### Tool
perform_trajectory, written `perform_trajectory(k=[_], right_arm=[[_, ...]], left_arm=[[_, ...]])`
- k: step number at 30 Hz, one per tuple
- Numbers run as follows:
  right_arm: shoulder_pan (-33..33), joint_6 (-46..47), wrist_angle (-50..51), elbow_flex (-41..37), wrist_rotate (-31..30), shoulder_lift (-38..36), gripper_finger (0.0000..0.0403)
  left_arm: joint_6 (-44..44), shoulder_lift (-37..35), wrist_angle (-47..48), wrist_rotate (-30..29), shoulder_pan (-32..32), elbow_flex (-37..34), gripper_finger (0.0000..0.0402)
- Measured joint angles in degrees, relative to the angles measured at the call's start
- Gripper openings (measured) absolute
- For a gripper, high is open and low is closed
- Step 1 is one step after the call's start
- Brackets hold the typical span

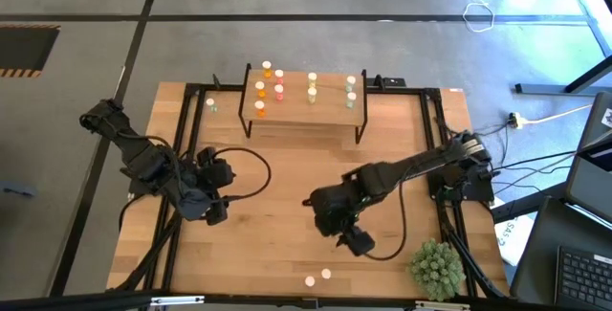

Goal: Pick and place medicine bottles onto shelf by color
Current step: Put the yellow pill bottle on the shelf aligned with the other yellow pill bottles

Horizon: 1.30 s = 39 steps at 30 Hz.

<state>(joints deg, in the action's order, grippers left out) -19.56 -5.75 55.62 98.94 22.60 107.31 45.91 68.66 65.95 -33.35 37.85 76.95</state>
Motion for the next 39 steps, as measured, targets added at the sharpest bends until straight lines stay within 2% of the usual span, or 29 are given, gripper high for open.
perform_trajectory(k=[5, 16, 23, 32, 39], right_arm=[[-1.9, 1.0, -0.1, 3.4, 0.0, 4.0, 0.0202], [-4.8, -0.8, 0.4, 2.9, -1.8, 4.6, 0.0202], [-4.9, 7.9, 0.4, 1.9, -1.6, 4.7, 0.0202], [-5.4, 11.8, -2.0, 1.9, -1.6, 4.9, 0.0202], [-6.8, 12.9, -5.5, 1.9, -8.7, 5.5, 0.0202]], left_arm=[[-0.5, 0.0, 0.0, 0.0, 1.9, 0.0, 0.0269], [-1.0, 0.0, -0.9, -0.1, 4.3, 0.0, 0.0269], [0.5, 0.0, -1.0, -1.3, 4.3, 0.0, 0.0269], [-1.7, 0.0, -0.9, -1.7, 4.3, 0.0, 0.0269], [-5.7, 0.0, -0.9, 0.0, 4.3, 0.0, 0.0269]])
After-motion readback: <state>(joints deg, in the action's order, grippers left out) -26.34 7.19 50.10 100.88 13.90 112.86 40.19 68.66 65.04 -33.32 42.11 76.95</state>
